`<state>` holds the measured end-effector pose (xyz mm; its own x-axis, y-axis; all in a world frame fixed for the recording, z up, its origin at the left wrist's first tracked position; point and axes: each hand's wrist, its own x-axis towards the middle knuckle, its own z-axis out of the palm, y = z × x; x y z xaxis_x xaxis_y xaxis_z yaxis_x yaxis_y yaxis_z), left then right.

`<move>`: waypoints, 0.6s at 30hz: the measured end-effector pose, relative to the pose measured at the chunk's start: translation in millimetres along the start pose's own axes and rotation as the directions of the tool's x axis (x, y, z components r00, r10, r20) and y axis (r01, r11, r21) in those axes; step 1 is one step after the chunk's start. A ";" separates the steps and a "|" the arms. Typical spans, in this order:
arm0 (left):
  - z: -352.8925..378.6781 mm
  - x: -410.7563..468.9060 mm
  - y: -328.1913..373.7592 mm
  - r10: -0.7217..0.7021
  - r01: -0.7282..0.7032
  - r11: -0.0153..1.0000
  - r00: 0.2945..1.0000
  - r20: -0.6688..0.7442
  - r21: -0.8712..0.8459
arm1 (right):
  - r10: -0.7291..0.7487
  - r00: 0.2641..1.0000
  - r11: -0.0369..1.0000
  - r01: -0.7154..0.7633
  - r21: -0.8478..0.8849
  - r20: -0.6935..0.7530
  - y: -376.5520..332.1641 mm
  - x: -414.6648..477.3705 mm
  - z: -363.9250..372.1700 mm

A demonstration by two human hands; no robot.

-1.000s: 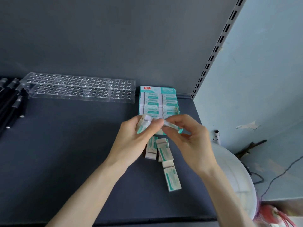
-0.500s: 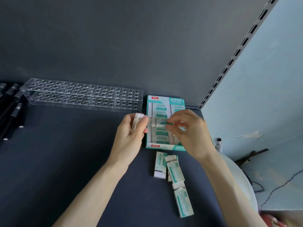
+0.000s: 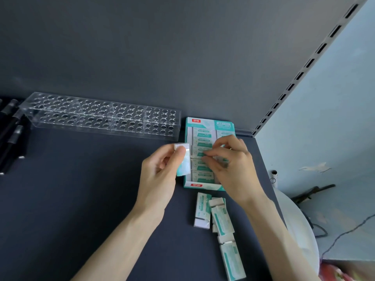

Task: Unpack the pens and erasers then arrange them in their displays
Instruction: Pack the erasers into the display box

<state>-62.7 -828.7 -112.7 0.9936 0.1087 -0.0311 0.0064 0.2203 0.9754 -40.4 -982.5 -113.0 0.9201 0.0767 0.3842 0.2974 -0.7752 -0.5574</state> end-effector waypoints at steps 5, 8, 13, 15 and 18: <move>-2.4 -0.4 1.9 -0.007 0.007 0.999 1.000 0.010 -0.043 | 0.133 0.991 0.931 -0.136 0.338 0.030 -8.9 -1.6 -13.9; -2.4 -1.4 2.8 -0.002 0.004 0.997 0.999 0.035 -0.071 | 0.200 0.953 0.784 -0.295 0.547 0.228 -15.7 -6.4 -22.8; 0.4 -2.8 0.9 0.035 -0.034 0.999 0.998 0.057 -0.009 | 0.121 0.980 0.828 -0.188 0.528 0.158 -16.0 -17.1 -24.7; 0.7 -3.1 -0.4 0.039 -0.041 0.999 0.996 0.078 0.022 | 0.051 0.994 0.898 -0.086 0.431 0.092 -12.7 -20.1 -24.6; -2.5 -4.7 -4.7 0.088 -0.107 0.967 0.992 0.089 0.230 | -0.050 0.998 0.973 0.041 0.229 0.030 -3.9 -24.0 -26.6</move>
<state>-67.7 -827.9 -117.7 0.9964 0.0410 0.0745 -0.0737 -0.0212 0.9971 -70.4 -998.0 -100.4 0.9114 0.1338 0.3891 0.3857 -0.6073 -0.6946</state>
